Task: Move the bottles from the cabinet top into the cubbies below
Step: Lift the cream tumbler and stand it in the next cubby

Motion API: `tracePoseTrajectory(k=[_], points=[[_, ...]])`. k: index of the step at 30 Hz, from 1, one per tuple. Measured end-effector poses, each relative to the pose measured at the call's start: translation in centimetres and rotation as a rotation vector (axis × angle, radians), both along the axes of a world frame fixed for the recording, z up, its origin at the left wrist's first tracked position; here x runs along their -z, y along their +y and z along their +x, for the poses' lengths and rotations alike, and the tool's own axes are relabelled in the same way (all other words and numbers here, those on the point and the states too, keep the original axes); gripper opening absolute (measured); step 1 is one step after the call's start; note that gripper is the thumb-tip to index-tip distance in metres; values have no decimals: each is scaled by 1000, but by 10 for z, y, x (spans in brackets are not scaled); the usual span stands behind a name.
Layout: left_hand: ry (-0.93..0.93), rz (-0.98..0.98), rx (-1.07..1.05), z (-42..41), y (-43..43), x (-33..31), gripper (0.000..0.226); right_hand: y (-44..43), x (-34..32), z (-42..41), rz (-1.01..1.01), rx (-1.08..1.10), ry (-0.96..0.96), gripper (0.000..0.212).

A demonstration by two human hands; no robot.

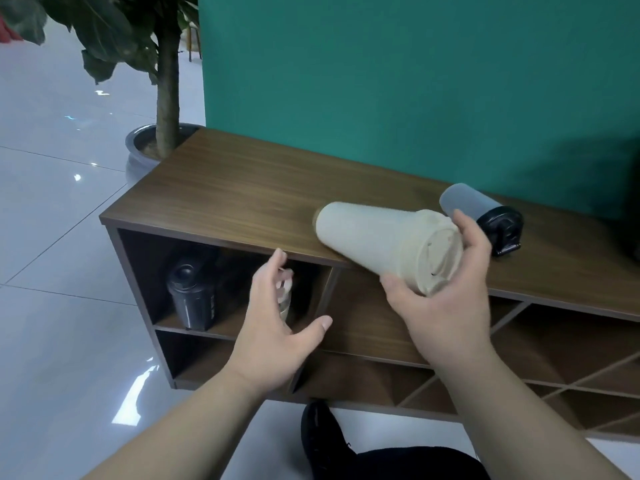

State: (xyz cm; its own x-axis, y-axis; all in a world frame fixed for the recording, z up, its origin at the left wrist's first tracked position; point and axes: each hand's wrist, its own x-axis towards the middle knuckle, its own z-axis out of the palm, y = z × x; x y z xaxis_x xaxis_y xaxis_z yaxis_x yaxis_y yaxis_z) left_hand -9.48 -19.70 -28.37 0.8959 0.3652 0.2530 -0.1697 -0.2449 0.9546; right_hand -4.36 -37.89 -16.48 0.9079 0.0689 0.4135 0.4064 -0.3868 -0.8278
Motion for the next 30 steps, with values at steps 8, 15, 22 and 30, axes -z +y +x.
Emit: tracePoseTrajectory(k=[8,15,22,30], points=[[154,344,129,3,-13,11,120,-46,32,-34,25,-200,202,100],[471,486,425,26,-32,76,86,-67,109,-28,-117,-179,529,120],[517,228,423,68,-64,112,76,-69,141,29,-21,-200,637,116],[514,184,390,115,-76,144,77,-49,166,78,-89,-199,586,83]])
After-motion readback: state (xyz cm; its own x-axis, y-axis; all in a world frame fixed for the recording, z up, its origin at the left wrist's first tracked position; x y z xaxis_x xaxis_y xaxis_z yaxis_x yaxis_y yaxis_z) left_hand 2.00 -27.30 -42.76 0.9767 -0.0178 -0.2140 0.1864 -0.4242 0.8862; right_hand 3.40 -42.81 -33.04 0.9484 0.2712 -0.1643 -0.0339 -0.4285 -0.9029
